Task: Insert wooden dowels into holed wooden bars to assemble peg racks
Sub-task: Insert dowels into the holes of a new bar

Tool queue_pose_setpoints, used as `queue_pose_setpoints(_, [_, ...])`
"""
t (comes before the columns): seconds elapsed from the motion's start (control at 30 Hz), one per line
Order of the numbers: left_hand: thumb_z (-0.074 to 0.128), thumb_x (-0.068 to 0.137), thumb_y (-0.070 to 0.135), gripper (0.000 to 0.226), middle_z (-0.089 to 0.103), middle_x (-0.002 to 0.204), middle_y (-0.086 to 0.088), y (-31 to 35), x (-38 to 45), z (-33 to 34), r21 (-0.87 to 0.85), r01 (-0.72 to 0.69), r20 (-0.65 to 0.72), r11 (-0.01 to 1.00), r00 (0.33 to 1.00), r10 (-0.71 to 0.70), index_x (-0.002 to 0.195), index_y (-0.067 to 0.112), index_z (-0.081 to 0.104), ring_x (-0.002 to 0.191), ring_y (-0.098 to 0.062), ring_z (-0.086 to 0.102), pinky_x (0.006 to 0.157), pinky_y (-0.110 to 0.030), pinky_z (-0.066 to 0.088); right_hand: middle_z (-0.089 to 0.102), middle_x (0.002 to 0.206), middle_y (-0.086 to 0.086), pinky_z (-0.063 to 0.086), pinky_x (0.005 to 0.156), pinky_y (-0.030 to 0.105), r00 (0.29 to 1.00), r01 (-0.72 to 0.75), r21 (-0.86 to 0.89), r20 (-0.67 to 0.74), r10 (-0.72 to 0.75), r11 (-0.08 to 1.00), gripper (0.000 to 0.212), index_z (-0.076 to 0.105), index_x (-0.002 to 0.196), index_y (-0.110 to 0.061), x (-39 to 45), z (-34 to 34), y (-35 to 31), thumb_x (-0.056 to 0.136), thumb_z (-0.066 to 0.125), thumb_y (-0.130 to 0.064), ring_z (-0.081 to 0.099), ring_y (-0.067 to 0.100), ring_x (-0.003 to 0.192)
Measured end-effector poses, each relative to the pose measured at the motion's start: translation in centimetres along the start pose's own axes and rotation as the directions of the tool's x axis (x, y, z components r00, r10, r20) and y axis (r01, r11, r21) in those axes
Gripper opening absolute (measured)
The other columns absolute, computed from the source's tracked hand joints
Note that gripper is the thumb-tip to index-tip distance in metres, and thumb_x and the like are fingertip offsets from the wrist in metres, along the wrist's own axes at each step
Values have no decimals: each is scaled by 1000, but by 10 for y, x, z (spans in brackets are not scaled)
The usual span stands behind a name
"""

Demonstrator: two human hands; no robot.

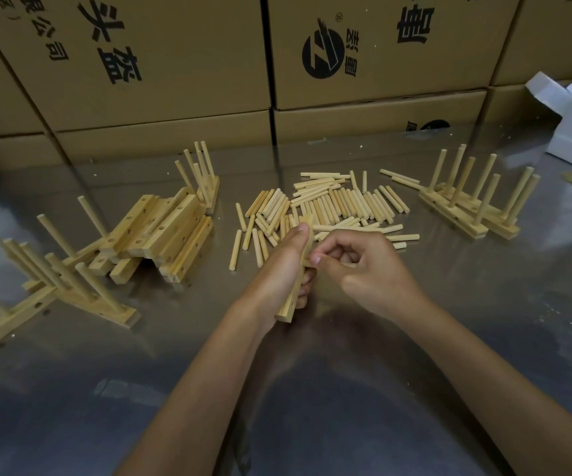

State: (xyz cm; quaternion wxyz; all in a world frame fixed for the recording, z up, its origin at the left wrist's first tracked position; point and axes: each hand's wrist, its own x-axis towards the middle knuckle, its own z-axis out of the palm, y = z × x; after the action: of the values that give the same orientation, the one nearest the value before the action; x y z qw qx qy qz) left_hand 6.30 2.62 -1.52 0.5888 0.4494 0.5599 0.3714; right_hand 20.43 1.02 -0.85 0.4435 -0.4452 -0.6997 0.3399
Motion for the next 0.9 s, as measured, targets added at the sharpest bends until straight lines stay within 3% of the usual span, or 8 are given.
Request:
queue_pose_setpoints(0.1, [39, 100, 60, 57, 47, 53, 3, 2, 1, -2, -17, -17, -70, 1000, 997, 15, 135, 18, 57, 42, -10, 42, 40, -18, 35, 71, 75, -5, 44, 63, 17, 1000, -9, 24, -20, 9, 1000, 10, 77, 83, -15, 2, -5, -8, 90, 69, -15, 57, 1, 65])
queue_pose_setpoints(0.2, [38, 103, 55, 48, 46, 53, 4, 6, 1, -19, -150, -24, -182, 988, 983, -4, 113, 16, 63, 42, -11, 41, 39, -20, 36, 71, 77, -3, 49, 69, 30, 968, -24, 145, -243, 59, 989, 20, 76, 83, -20, 7, -15, -9, 94, 63, -30, 63, 11, 73])
queue_pose_setpoints(0.3, [35, 105, 51, 42, 41, 55, 3, 9, 1, -42, -303, -50, -288, 952, 957, -41, 105, 18, 60, 43, -12, 37, 38, -21, 33, 70, 78, -9, 52, 71, 31, 921, -42, -23, -388, 29, 999, 20, 72, 86, -22, 7, -16, 3, 95, 54, -23, 62, 4, 76])
queue_pose_setpoints(0.37, [35, 105, 49, 40, 40, 54, 2, 11, 1, -52, -371, -70, -328, 926, 943, -61, 95, 19, 59, 43, -12, 36, 38, -20, 32, 69, 104, -12, 50, 88, 30, 969, -14, -282, -239, -56, 959, 21, 70, 108, -24, 4, -5, 14, 95, 54, -20, 58, 5, 99])
queue_pose_setpoints(0.43, [36, 105, 47, 39, 41, 51, 2, 13, 0, -55, -406, -81, -335, 910, 940, -66, 90, 20, 59, 39, -11, 37, 36, -19, 32, 56, 133, -9, 34, 104, 30, 996, 87, -486, 41, -77, 869, 38, 56, 136, -26, 1, 11, 25, 98, 50, -28, 43, 10, 124])
queue_pose_setpoints(0.5, [37, 105, 45, 39, 42, 49, 2, 14, -2, -54, -411, -89, -321, 907, 946, -52, 90, 19, 62, 37, -11, 37, 35, -17, 31, 44, 145, -6, 25, 106, 33, 983, 165, -614, 167, -78, 772, 45, 48, 143, -25, 3, 24, 31, 99, 46, -35, 33, 14, 133])
queue_pose_setpoints(0.73, [36, 105, 45, 37, 41, 51, 1, 16, -4, -51, -411, -77, -299, 909, 953, -55, 96, 19, 62, 36, -11, 36, 34, -16, 31, 57, 98, -9, 39, 87, 30, 985, 116, -743, 0, -174, 659, 14, 67, 92, -20, 0, 21, 28, 91, 58, -31, 45, 12, 98])
queue_pose_setpoints(0.9, [37, 106, 44, 37, 43, 50, 2, 17, -6, -49, -399, -68, -305, 914, 950, -63, 100, 18, 62, 35, -10, 38, 36, -15, 32, 56, 99, -7, 37, 88, 31, 992, -11, -771, -89, -90, 637, 19, 64, 97, -24, 0, 19, 25, 89, 61, -41, 45, 14, 101])
